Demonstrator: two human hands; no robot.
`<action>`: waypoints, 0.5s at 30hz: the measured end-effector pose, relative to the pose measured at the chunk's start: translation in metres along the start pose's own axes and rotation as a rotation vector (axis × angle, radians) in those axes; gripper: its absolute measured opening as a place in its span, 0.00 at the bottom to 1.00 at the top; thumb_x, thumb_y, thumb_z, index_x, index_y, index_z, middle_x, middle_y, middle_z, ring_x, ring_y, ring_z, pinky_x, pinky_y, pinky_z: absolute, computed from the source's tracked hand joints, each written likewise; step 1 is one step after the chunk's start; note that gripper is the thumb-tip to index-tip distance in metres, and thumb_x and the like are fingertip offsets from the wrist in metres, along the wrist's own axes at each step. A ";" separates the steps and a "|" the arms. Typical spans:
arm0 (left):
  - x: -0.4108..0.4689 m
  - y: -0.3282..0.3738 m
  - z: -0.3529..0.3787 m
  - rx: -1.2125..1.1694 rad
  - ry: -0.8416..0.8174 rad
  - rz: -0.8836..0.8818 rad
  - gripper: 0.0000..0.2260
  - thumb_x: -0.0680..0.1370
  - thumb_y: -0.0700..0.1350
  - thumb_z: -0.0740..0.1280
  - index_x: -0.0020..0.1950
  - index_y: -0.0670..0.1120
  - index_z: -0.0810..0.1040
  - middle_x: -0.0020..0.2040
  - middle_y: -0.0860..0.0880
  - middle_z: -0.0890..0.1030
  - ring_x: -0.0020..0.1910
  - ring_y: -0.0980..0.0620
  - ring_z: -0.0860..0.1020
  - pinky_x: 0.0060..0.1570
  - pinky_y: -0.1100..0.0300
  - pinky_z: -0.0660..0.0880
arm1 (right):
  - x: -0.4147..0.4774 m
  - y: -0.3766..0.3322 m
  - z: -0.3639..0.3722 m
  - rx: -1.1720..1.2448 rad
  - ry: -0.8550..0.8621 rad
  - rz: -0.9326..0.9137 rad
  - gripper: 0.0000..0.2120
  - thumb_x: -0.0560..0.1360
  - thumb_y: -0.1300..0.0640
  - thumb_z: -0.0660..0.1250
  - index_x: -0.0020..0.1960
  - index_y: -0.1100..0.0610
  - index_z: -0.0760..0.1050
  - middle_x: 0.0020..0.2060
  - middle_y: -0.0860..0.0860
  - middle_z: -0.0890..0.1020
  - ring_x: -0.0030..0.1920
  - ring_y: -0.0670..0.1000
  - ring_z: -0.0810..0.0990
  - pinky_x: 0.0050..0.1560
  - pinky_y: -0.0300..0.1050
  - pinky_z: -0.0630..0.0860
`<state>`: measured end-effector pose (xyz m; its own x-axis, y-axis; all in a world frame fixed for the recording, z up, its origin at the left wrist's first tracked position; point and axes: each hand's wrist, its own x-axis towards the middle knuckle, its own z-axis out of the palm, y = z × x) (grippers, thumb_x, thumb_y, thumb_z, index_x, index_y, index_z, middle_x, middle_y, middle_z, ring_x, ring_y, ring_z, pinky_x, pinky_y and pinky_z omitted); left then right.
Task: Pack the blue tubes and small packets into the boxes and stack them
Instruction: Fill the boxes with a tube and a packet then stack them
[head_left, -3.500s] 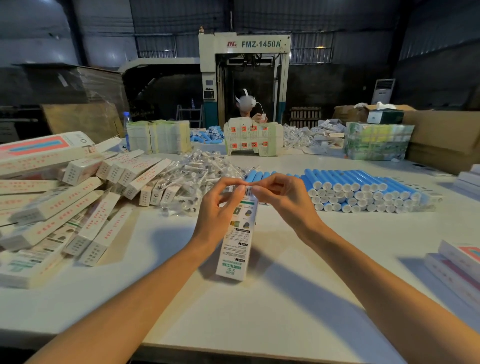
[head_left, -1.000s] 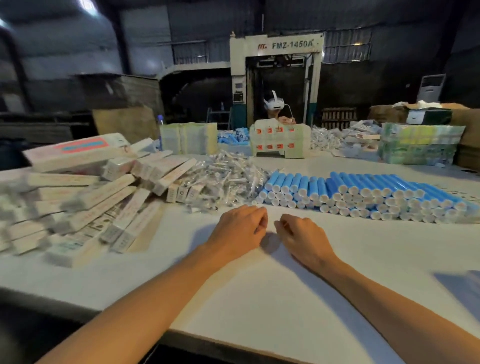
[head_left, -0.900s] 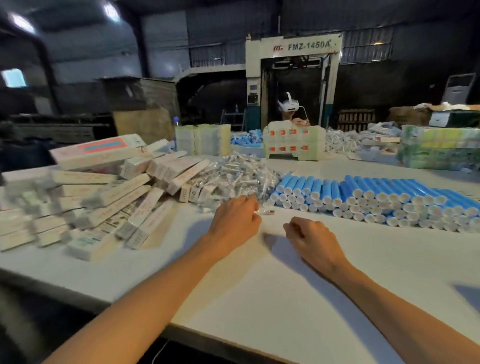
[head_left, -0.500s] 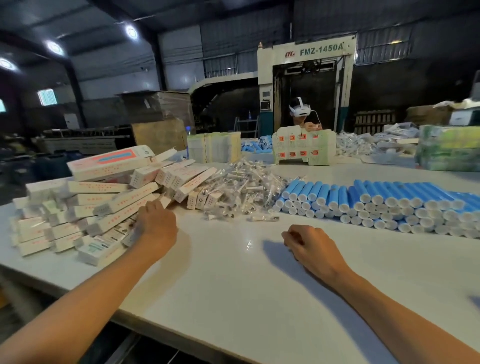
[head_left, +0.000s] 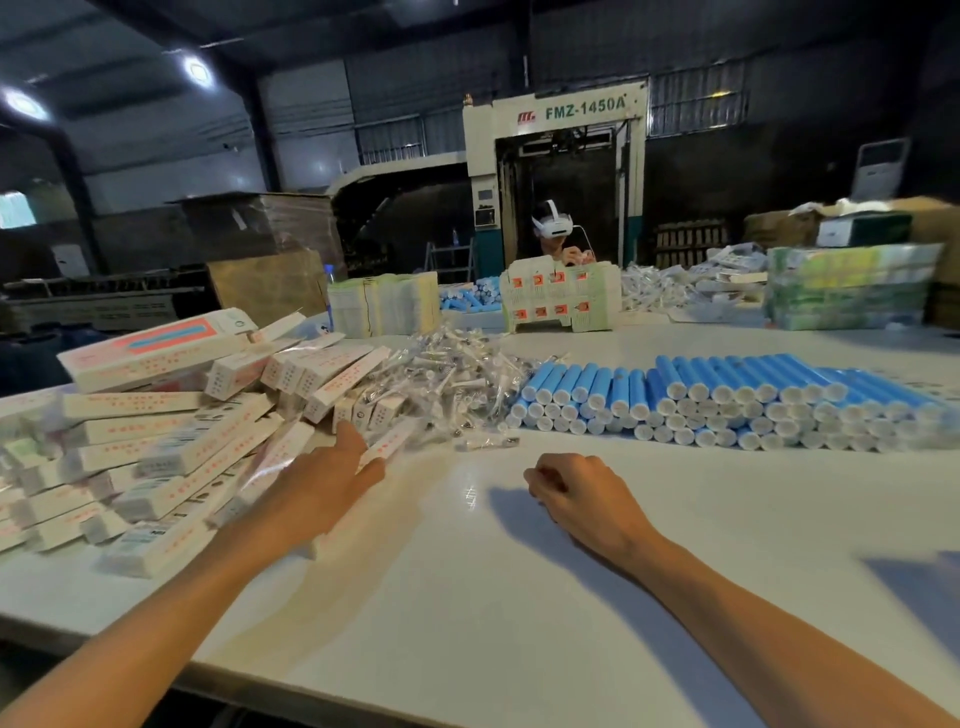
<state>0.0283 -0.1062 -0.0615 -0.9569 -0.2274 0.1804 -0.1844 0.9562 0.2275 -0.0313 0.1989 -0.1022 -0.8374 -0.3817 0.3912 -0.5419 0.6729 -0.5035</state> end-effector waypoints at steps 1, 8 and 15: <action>0.005 0.002 -0.001 -0.143 -0.001 0.032 0.12 0.87 0.57 0.59 0.62 0.50 0.63 0.48 0.45 0.82 0.37 0.49 0.79 0.33 0.55 0.70 | 0.000 0.000 0.000 0.002 -0.001 0.003 0.17 0.84 0.50 0.61 0.44 0.61 0.75 0.38 0.55 0.83 0.42 0.62 0.79 0.48 0.55 0.79; 0.028 0.029 0.006 -0.541 -0.136 0.083 0.10 0.88 0.54 0.58 0.70 0.57 0.65 0.61 0.56 0.79 0.49 0.56 0.82 0.41 0.59 0.76 | 0.000 0.000 0.001 -0.003 -0.012 -0.005 0.16 0.84 0.49 0.62 0.43 0.59 0.76 0.38 0.53 0.83 0.42 0.59 0.79 0.48 0.55 0.78; 0.041 0.075 0.023 -1.144 -0.114 -0.016 0.13 0.88 0.43 0.58 0.69 0.46 0.78 0.51 0.38 0.87 0.37 0.49 0.84 0.35 0.57 0.79 | 0.001 0.001 0.001 0.002 -0.022 -0.008 0.15 0.84 0.50 0.62 0.45 0.59 0.77 0.40 0.53 0.83 0.43 0.59 0.77 0.48 0.55 0.77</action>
<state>-0.0295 -0.0398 -0.0591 -0.9819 -0.1642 0.0950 0.0587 0.2130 0.9753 -0.0329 0.1988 -0.1036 -0.8345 -0.4005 0.3784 -0.5485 0.6689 -0.5017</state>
